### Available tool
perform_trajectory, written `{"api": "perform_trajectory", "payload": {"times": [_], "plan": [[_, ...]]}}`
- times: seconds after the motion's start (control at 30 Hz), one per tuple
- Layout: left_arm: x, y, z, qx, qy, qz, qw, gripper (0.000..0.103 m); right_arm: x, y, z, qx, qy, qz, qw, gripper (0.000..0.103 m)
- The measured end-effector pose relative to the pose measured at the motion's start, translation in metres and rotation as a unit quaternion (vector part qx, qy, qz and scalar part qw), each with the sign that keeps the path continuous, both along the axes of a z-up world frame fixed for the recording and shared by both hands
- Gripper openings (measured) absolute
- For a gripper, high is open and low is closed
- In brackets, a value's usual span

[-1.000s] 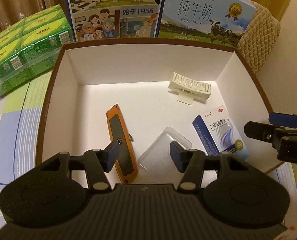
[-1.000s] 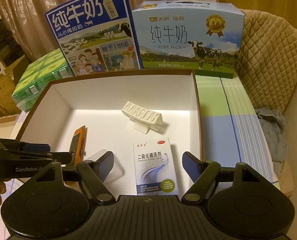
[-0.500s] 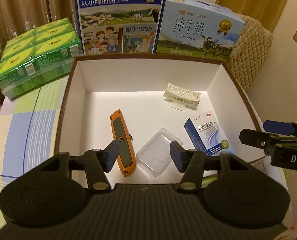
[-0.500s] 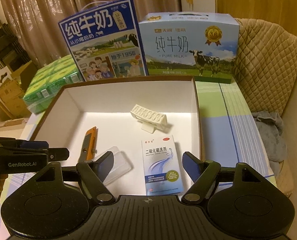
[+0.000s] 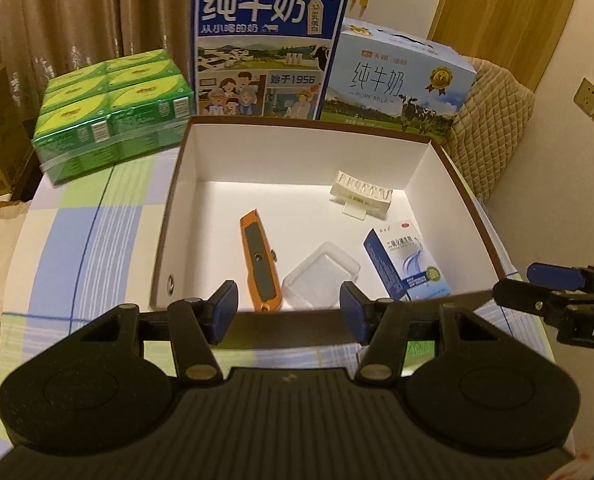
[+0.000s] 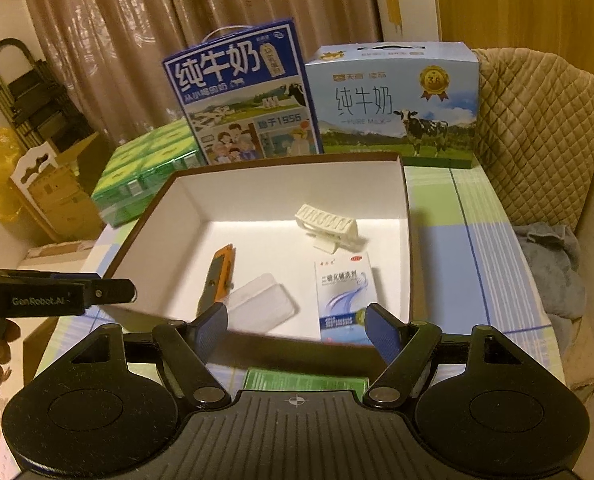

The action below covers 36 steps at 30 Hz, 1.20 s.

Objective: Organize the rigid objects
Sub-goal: 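Withdraw both grippers up from the box, then move both tools to the loose items and grasp the white pill bottle with the left gripper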

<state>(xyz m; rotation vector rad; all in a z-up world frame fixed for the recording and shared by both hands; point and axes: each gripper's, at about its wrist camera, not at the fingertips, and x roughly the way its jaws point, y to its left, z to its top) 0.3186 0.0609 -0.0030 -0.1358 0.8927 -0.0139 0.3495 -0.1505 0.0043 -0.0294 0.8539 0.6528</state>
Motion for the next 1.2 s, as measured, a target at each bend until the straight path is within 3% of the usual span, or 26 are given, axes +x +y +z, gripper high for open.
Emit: {"api": "perform_trajectory", "payload": {"times": [0.3,0.83,1.2], "plan": [[-0.045,0.009,-0.004,-0.009,0.007,0.008,0.9999,0.052,-0.03,-0.021,-0.002,0.011,0.01,-0.004,1.0,0.073],[-0.095,0.002,-0.046,-0.019,0.068,0.003,0.9975,0.052,-0.07,-0.038,-0.026,-0.006,0.049,0.005,0.999,0.073],[-0.115,-0.023,-0.072,-0.01,0.103,-0.047,0.9935,0.052,-0.088,-0.038,-0.051,-0.027,0.083,0.016,0.996,0.073]]}}
